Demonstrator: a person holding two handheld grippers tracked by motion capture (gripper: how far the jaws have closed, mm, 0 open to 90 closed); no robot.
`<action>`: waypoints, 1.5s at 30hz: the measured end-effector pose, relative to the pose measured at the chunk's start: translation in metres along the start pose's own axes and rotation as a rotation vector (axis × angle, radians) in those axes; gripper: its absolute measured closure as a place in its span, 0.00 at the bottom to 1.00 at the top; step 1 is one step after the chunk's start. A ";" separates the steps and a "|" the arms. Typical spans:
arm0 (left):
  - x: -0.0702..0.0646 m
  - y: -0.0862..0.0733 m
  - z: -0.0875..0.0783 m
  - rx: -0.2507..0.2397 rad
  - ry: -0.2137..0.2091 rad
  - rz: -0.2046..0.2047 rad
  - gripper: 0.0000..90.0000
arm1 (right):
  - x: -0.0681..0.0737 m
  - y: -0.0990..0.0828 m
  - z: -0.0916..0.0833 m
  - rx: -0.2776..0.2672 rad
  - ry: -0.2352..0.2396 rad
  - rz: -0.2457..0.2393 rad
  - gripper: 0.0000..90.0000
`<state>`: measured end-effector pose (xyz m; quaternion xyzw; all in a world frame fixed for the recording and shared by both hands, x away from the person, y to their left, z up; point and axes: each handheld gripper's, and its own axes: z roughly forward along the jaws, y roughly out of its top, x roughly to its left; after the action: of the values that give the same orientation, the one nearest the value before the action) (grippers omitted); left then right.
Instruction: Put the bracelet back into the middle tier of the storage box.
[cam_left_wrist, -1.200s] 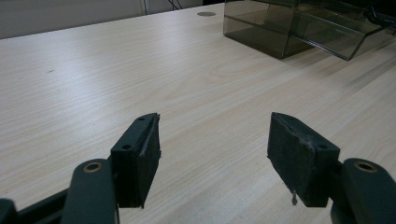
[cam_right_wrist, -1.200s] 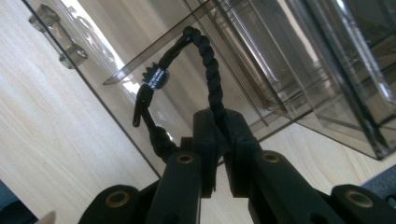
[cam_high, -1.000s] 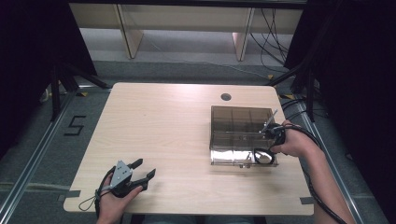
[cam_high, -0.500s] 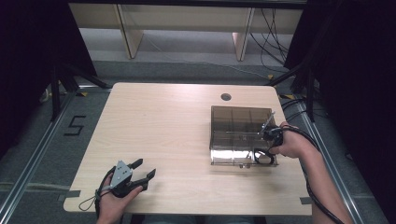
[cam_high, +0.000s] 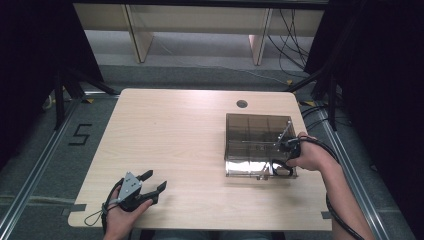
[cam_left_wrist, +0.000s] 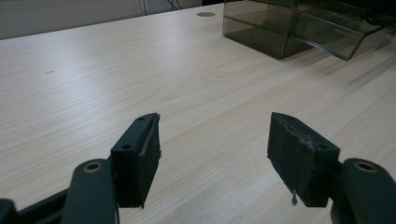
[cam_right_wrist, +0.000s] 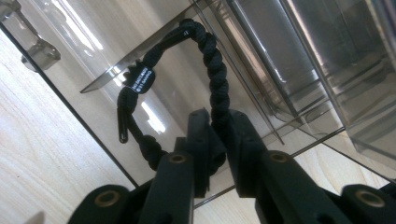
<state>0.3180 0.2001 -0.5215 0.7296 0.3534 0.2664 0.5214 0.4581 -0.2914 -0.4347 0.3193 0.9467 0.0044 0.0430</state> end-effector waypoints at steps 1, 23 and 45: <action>0.000 0.000 0.000 0.000 0.000 0.001 0.38 | -0.001 0.000 -0.001 -0.004 0.004 -0.013 0.87; 0.000 0.000 0.000 0.003 0.004 0.002 0.38 | 0.017 -0.022 -0.031 -0.080 -0.049 0.024 0.78; -0.001 0.000 0.000 0.002 0.005 -0.011 0.38 | 0.049 -0.079 -0.010 -0.027 0.008 0.093 0.74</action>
<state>0.3177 0.1997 -0.5217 0.7273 0.3591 0.2651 0.5213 0.3705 -0.3244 -0.4314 0.3621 0.9309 0.0205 0.0432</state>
